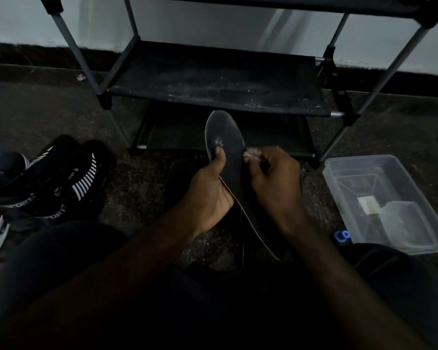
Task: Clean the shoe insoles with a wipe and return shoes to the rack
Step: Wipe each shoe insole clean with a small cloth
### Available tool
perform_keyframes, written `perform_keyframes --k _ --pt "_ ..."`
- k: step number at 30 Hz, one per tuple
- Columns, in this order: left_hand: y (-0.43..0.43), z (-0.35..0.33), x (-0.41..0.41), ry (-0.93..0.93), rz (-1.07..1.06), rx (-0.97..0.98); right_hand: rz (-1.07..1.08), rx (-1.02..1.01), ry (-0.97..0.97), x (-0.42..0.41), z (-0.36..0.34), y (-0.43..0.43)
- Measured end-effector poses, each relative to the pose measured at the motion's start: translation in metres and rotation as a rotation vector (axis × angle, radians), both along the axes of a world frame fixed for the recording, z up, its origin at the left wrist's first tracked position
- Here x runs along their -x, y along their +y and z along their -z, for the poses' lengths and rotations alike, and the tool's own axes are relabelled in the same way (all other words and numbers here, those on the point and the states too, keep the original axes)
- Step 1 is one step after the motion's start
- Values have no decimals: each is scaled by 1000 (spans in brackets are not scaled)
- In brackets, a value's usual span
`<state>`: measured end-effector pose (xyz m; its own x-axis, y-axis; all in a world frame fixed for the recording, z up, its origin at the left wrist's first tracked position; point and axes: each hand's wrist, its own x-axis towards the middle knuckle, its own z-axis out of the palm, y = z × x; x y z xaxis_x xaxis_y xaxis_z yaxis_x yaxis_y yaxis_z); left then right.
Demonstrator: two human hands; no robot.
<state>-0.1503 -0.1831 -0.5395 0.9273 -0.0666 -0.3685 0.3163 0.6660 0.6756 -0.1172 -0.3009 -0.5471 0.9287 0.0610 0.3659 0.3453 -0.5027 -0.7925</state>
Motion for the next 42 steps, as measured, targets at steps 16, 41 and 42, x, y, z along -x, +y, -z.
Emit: perform_keyframes --k 16,41,42 --pt "4 -2 1 -7 -33 -13 -191 16 -39 24 -3 12" --pt "24 -13 -4 -117 -16 -4 -204 -424 179 16 -5 7" --pt "25 -13 -4 -125 -23 6 -203 -434 171 15 -5 6"
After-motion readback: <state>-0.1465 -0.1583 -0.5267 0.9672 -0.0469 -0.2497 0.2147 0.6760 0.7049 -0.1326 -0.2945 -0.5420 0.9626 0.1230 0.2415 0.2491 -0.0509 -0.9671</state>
